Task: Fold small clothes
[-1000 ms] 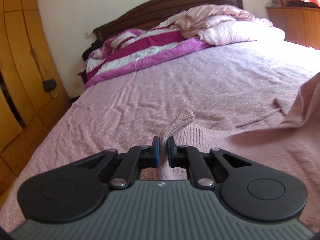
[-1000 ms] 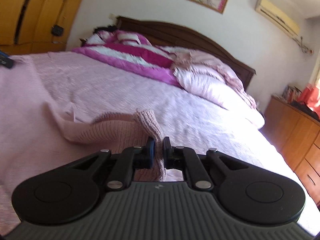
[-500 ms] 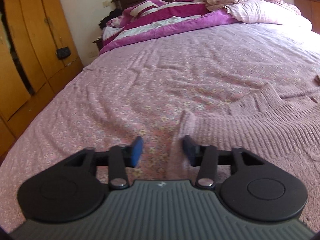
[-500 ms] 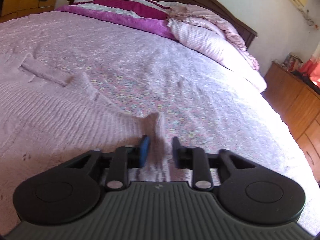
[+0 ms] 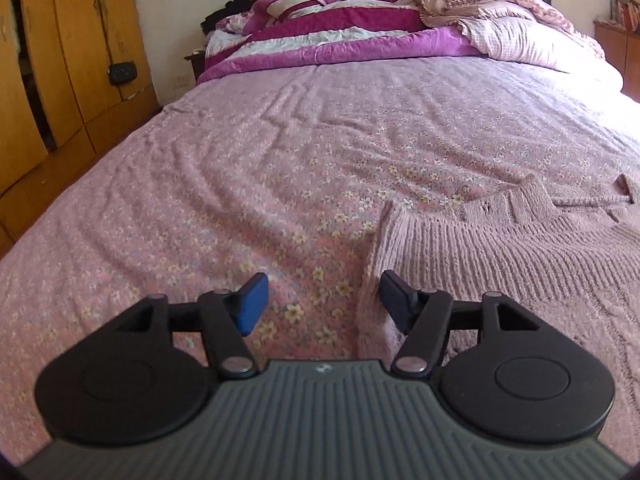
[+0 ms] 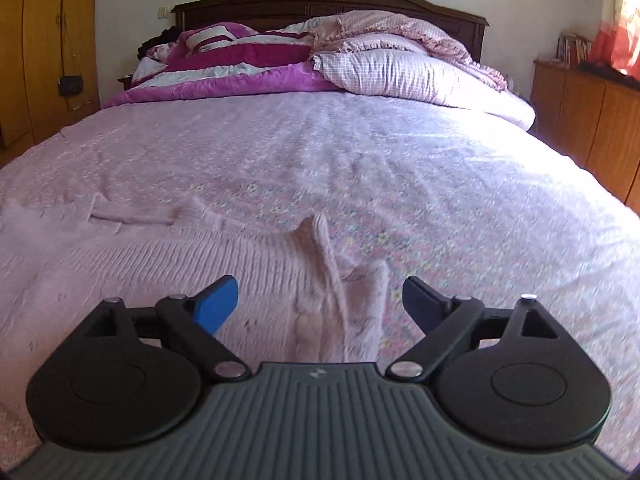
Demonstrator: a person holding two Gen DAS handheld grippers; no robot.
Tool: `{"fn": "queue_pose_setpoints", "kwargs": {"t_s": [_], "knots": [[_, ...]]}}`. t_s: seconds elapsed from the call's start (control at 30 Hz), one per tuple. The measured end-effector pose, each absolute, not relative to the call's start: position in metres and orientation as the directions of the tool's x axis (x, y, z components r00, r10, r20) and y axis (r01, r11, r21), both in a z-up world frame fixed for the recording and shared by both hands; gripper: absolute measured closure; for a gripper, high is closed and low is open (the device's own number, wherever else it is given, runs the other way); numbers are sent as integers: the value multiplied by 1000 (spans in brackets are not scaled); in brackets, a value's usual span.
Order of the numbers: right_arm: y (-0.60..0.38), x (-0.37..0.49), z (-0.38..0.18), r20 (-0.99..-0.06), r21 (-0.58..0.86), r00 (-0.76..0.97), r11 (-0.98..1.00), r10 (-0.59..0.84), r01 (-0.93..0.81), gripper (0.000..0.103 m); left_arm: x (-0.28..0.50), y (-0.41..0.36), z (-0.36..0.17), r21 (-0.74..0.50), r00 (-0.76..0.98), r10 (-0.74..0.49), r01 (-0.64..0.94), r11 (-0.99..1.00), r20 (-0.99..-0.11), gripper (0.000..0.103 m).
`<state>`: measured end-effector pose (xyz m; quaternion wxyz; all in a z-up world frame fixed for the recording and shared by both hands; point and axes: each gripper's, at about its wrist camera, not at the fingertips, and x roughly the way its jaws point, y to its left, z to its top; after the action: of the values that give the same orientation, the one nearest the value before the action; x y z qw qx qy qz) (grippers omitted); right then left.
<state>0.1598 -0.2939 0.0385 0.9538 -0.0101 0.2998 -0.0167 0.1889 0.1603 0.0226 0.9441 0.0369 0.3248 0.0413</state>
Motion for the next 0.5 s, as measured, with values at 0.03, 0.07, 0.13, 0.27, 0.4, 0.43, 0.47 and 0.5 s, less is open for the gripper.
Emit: {"fn": "queue_pose_setpoints", "kwargs": {"t_s": [0.03, 0.07, 0.13, 0.27, 0.4, 0.43, 0.47, 0.5], "knots": [[-295, 160, 32, -583, -28, 812, 999, -43, 33, 8, 187, 161, 23, 79, 782, 96, -60, 995, -616, 40], [-298, 160, 25, -594, -14, 804, 999, -42, 42, 7, 185, 162, 25, 62, 778, 87, -62, 996, -623, 40], [-310, 163, 14, -601, 61, 799, 995, -21, 73, 4, 178, 162, 28, 46, 772, 73, -57, 997, -631, 40], [-336, 163, 7, -601, 230, 799, 962, 21, 147, 3, 159, 159, 37, 74, 773, 76, -38, 997, -629, 39], [-343, 146, 15, -575, 278, 818, 942, 8, 186, 3, 138, 154, 46, 94, 769, 79, -25, 995, -635, 39], [-345, 141, 19, -568, 298, 823, 936, 16, 187, 3, 133, 152, 48, 96, 768, 79, -23, 995, -636, 39], [-346, 135, 22, -562, 322, 827, 928, 28, 187, 3, 128, 151, 50, 96, 767, 78, -22, 995, -637, 39], [-348, 128, 25, -556, 345, 830, 920, 38, 188, 3, 123, 149, 52, 93, 764, 76, -21, 995, -641, 39]]}}
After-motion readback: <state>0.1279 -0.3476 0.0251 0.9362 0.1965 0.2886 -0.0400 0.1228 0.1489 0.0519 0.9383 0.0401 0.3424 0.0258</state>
